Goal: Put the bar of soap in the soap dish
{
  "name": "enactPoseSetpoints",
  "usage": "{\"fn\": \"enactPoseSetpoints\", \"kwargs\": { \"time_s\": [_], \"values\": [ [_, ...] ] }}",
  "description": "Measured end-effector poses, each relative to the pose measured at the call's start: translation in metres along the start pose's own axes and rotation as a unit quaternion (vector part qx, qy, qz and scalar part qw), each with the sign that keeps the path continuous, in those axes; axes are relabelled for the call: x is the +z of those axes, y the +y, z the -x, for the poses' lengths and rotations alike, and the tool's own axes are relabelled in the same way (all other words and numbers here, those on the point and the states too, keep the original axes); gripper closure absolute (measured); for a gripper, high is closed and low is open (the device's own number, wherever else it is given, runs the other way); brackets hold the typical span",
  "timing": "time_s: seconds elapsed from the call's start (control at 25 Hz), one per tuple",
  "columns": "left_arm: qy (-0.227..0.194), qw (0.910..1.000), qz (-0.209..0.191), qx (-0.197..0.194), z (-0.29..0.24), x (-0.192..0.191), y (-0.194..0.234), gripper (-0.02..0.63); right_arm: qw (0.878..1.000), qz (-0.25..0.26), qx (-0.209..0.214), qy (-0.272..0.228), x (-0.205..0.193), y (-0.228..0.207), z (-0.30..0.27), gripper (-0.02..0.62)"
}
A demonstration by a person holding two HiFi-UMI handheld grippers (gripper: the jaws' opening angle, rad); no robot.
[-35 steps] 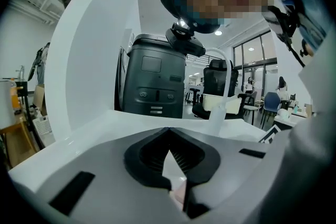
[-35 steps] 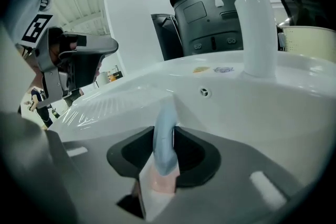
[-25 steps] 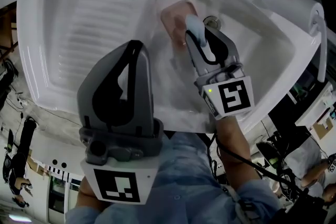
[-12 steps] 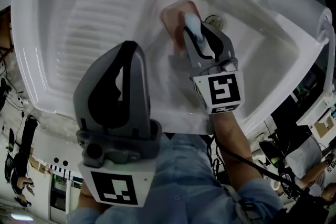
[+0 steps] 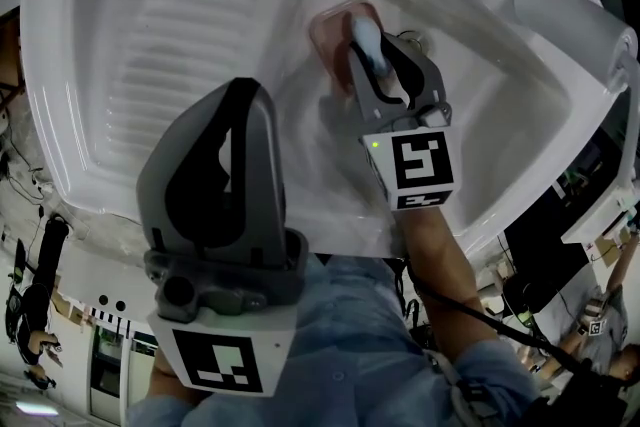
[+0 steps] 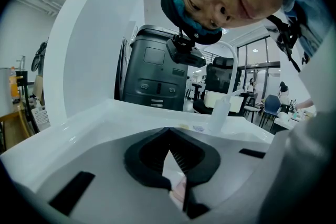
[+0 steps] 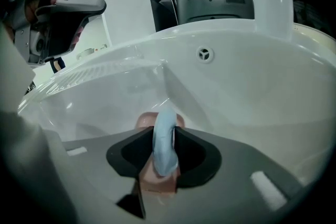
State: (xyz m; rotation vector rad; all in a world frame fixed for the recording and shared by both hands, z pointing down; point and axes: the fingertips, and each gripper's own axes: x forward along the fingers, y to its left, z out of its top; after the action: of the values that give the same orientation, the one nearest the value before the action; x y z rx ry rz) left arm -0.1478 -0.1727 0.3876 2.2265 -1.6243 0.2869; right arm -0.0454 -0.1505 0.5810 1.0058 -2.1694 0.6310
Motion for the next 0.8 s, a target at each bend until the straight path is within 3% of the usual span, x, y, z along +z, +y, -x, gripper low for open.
{"fn": "enactPoseSetpoints", "kwargs": {
  "time_s": [0.56, 0.8],
  "values": [
    [-0.021, 0.9994, -0.026, 0.009, 0.018, 0.023, -0.013, 0.6, 0.998, -0.001, 0.054, -0.016, 0.007, 0.02, 0.009, 0.436],
    [-0.042, 0.9982, -0.043, 0.006, 0.041, 0.042, -0.04, 0.6, 0.994, -0.031, 0.047, -0.092, 0.049, 0.008, 0.076, 0.481]
  ]
}}
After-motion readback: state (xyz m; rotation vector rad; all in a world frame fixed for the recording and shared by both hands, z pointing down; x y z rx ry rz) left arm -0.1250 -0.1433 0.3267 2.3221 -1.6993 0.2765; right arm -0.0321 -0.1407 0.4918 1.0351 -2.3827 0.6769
